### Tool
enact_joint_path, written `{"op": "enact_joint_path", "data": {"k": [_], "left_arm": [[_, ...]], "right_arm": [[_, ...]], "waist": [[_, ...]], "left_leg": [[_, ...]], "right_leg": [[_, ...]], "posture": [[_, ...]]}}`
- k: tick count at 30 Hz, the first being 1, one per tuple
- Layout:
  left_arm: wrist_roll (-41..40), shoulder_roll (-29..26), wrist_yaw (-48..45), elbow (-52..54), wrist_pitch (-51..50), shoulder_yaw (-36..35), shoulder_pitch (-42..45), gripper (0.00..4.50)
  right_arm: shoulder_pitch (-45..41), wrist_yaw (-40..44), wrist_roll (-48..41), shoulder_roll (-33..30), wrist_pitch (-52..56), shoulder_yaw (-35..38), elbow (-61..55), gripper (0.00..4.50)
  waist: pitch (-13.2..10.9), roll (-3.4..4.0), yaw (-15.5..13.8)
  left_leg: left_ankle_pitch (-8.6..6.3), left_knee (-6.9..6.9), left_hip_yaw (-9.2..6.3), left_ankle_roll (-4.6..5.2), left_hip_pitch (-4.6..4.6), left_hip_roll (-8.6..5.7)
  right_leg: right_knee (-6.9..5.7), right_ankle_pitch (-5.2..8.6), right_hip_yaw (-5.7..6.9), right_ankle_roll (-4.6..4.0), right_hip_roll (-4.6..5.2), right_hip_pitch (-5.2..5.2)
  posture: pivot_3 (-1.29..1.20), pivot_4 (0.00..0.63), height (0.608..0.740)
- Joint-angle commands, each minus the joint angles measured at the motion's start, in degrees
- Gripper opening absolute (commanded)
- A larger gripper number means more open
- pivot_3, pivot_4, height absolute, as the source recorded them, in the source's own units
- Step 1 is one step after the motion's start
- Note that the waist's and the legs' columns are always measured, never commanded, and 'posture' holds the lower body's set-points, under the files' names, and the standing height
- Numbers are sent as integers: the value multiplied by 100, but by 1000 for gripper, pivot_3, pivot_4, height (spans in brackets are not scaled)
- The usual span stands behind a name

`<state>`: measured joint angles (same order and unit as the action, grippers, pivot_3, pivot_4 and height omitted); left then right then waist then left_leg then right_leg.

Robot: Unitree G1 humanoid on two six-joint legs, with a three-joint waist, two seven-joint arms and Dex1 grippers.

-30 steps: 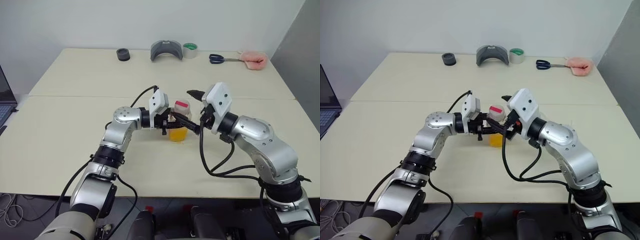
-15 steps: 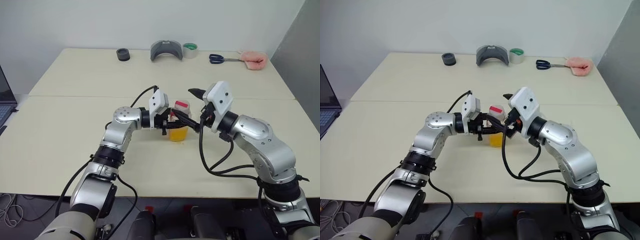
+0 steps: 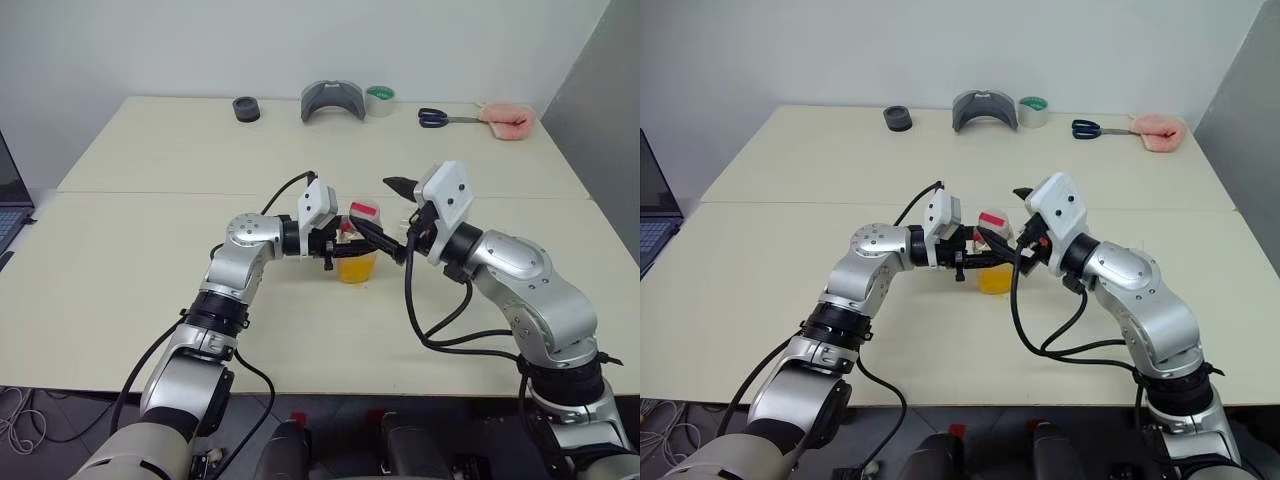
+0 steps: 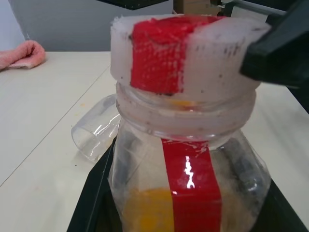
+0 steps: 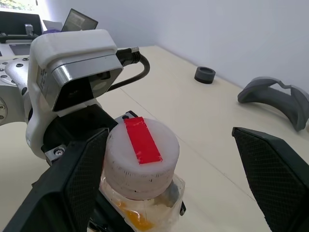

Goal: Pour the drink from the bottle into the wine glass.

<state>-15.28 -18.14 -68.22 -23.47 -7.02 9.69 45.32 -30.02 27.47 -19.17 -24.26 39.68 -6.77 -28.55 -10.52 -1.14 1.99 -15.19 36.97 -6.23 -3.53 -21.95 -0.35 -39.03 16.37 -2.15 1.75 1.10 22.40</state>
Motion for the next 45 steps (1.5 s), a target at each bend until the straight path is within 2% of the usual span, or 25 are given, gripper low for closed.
{"op": "enact_joint_path", "data": {"k": [1, 33, 45], "left_arm": [[-59, 28, -15, 222, 87, -76, 79, 1724], [-30, 49, -38, 122, 154, -84, 102, 1724], [-32, 53, -29, 96, 172, -97, 106, 1724]], "right_arm": [[14, -3, -23, -91, 11, 184, -203, 4333], [142, -48, -320, -165, 298, 433, -443, 4333], [77, 56, -970, -108, 646, 574, -642, 4333]], "waist": [[0, 0, 0], [0, 0, 0], [0, 0, 0]], "left_leg": [[0, 0, 0, 0, 0, 0], [0, 0, 0, 0, 0, 0], [0, 0, 0, 0, 0, 0]], "right_leg": [[0, 0, 0, 0, 0, 0], [0, 0, 0, 0, 0, 0], [0, 0, 0, 0, 0, 0]], "posture": [[0, 150, 740], [0, 150, 740], [0, 150, 740]]}}
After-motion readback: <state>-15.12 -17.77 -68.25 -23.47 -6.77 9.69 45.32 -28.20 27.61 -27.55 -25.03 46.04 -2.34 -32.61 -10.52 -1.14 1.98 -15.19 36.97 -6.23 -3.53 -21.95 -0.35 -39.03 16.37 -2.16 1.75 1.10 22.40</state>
